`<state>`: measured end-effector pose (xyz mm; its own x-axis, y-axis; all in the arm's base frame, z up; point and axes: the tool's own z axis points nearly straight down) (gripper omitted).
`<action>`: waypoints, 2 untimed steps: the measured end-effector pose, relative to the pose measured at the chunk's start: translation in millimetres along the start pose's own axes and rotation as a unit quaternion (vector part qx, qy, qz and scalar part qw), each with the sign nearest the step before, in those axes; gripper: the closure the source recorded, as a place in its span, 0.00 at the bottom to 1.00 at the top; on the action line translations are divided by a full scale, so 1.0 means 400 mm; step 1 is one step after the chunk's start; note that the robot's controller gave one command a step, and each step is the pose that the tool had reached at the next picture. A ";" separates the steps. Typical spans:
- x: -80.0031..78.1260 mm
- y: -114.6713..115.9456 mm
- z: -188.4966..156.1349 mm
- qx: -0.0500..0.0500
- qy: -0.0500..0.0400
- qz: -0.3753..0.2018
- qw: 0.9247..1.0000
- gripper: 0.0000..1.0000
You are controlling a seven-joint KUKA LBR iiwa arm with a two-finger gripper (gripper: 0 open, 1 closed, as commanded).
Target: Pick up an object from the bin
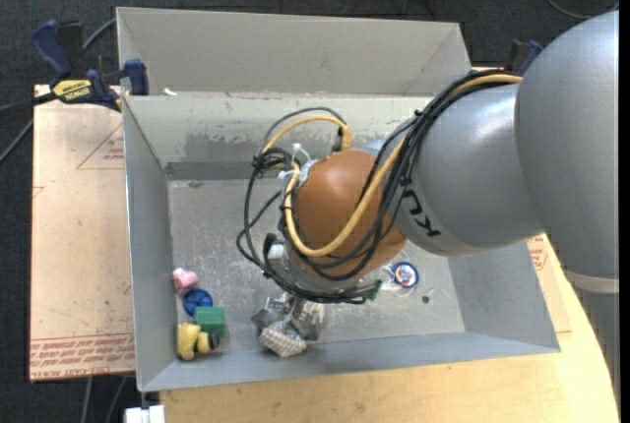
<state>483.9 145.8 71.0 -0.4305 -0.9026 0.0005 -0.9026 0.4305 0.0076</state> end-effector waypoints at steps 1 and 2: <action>0.001 0.002 -0.007 -0.001 0.001 0.000 1.000 1.00; 0.001 0.003 -0.031 -0.001 0.001 0.001 1.000 1.00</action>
Offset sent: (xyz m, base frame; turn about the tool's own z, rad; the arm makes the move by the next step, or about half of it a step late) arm -0.0001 0.0001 0.0272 0.0000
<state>482.8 145.7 83.5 -0.4315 -0.9021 0.0025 -0.9021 0.4315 0.0100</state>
